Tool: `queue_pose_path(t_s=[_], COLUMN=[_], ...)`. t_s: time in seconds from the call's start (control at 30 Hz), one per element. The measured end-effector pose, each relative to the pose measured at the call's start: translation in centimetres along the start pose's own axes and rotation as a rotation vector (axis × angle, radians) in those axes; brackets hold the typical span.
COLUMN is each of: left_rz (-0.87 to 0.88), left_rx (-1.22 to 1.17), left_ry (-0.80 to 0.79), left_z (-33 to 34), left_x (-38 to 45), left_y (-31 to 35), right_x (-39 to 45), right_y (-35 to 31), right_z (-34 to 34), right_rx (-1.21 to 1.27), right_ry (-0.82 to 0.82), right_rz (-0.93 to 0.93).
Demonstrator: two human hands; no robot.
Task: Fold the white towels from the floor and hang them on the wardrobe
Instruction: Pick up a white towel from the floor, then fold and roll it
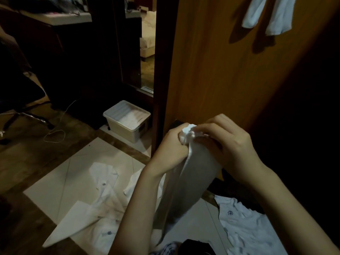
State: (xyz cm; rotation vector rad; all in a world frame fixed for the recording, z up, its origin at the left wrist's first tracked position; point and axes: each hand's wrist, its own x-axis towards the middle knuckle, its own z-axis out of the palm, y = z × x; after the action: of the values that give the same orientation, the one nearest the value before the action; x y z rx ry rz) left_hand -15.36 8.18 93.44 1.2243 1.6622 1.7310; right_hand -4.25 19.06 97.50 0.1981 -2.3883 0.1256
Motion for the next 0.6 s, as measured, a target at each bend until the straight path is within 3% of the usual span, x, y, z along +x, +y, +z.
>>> queue_pose_path(t_s=[0.07,0.13,0.23,0.33,0.43,0.6], left_rz=[-0.052,-0.098,-0.168,-0.199,-0.131,-0.019], left_rx=[-0.056,-0.301,-0.53,-0.396,-0.208,-0.205], left_ry=[-0.045,-0.116,-0.075,0.051,0.131,0.078], left_z=[-0.5,-1.2,-1.8,-1.3,-0.4,0.5], left_x=[-0.1,-0.5,-0.9,-0.6,-0.1,-0.2], left_y=[-0.5,-1.2,-2.0,-1.5,-0.8,0.7], right_x=[-0.3,-0.6,-0.8,-0.9,-0.6,0.7], right_y=[0.2,0.3,0.5,0.6,-0.1,-0.9], right_z=[-0.4,-0.8,-1.2,-1.8,-2.0,-1.7], right_rx=[0.052,0.096,0.178,0.277,0.217,-0.025], right_ry=[0.01,0.015,-0.025,-0.123,-0.172,-0.103], right_rz=[0.034,0.072,0.117,0.128,0.057,-0.111])
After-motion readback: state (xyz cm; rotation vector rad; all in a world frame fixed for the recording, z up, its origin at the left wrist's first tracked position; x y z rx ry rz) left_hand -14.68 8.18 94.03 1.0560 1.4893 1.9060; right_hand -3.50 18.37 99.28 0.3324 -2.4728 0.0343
